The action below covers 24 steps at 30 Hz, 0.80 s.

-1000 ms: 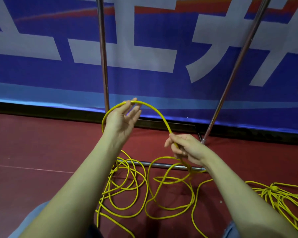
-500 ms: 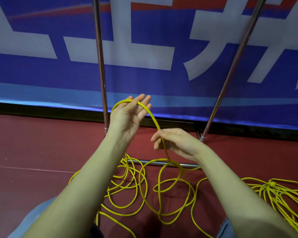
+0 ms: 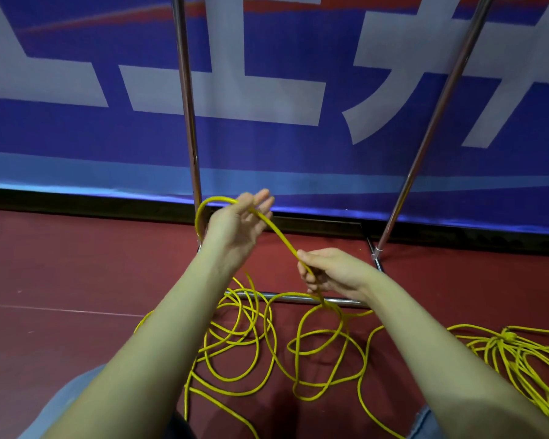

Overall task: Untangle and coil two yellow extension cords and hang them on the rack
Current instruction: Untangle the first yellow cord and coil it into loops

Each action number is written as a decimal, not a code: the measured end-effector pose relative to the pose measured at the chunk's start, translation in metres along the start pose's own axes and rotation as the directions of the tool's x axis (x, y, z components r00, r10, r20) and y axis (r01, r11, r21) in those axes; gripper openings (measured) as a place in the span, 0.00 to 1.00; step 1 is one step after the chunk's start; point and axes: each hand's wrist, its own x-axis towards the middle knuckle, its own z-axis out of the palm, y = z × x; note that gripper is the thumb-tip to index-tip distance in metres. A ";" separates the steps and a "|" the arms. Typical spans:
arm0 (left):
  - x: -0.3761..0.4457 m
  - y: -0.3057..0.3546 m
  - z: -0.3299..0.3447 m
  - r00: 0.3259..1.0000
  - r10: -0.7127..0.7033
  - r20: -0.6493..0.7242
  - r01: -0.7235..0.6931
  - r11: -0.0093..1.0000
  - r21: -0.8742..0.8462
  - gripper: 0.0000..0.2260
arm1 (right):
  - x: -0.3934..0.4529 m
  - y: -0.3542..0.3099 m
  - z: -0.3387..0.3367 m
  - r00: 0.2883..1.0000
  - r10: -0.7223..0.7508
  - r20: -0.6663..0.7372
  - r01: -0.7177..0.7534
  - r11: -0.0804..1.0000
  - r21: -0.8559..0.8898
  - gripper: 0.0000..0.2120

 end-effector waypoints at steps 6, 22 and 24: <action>-0.009 -0.025 0.008 0.998 0.011 0.054 -0.016 0.994 0.105 0.08 | -0.015 -0.026 0.003 0.994 -0.044 -0.097 0.040 0.998 -0.039 0.17; -0.002 0.023 0.000 0.969 0.245 -0.017 -0.246 0.965 -0.091 0.07 | 0.000 0.008 -0.006 0.986 -0.088 -0.142 0.068 0.988 -0.142 0.09; 0.002 0.020 0.000 0.972 0.233 -0.015 -0.234 0.969 -0.082 0.07 | -0.003 0.004 -0.005 0.976 -0.101 -0.191 0.073 0.986 -0.148 0.11</action>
